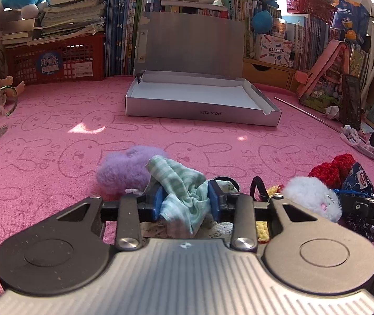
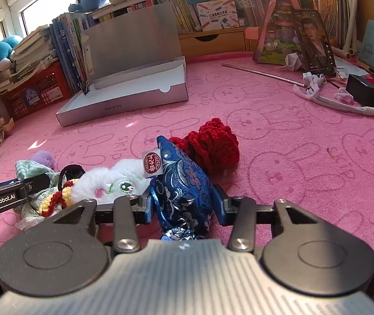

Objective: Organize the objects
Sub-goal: 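Grasp the green gingham cloth with the left tool while the right tool grasps the blue floral pouch, then lift and carry the gingham cloth and blue pouch toward the white box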

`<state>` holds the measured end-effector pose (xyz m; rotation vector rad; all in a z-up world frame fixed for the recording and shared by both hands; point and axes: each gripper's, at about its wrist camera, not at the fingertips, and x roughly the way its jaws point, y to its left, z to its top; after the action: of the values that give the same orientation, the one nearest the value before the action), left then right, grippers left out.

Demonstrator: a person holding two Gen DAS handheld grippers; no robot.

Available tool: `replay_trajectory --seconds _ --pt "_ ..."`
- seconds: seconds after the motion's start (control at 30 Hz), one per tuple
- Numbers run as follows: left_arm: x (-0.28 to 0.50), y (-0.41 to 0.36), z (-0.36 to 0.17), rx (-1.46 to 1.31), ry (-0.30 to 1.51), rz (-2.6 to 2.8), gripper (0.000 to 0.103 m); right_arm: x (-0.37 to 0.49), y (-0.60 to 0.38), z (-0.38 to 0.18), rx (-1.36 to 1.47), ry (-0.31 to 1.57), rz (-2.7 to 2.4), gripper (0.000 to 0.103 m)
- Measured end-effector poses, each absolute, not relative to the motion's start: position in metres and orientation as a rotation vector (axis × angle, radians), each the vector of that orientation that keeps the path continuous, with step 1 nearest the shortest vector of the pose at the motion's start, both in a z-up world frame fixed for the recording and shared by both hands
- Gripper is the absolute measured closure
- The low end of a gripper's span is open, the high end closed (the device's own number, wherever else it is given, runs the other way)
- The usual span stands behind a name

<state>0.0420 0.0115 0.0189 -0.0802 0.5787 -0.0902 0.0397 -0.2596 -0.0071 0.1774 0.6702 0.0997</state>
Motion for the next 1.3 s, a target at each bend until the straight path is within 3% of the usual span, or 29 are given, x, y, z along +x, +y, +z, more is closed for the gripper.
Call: replay_trajectory --seconds 0.2,0.3,0.7,0.8,0.87,1.03,1.1,1.2,1.3 --pt "0.042 0.018 0.034 -0.119 0.561 -0.122 0.077 0.040 -0.258 0.001 0.181 0.658 0.099 0.066" --pt "0.042 0.019 0.042 -0.131 0.546 -0.139 0.088 0.039 -0.259 0.007 0.177 0.640 0.101 0.068" --pt "0.044 0.023 0.061 -0.134 0.489 -0.167 0.090 0.042 -0.261 0.022 0.165 0.590 0.103 0.069" --pt "0.040 0.024 0.057 -0.136 0.496 -0.160 0.083 0.042 -0.260 0.019 0.159 0.596 0.098 0.068" --pt "0.037 0.022 0.052 -0.114 0.508 -0.150 0.055 0.042 -0.260 0.015 0.157 0.608 0.088 0.068" --pt "0.025 0.022 0.036 -0.075 0.522 -0.118 0.032 0.040 -0.263 0.008 0.152 0.624 0.077 0.061" --pt "0.022 0.022 0.031 -0.070 0.526 -0.096 0.029 0.039 -0.264 0.006 0.152 0.628 0.071 0.059" --pt "0.019 0.024 0.022 -0.071 0.554 -0.078 0.028 0.039 -0.265 -0.001 0.166 0.647 0.065 0.048" --pt "0.021 0.025 0.016 -0.086 0.581 -0.069 0.028 0.038 -0.265 -0.006 0.172 0.662 0.059 0.048"
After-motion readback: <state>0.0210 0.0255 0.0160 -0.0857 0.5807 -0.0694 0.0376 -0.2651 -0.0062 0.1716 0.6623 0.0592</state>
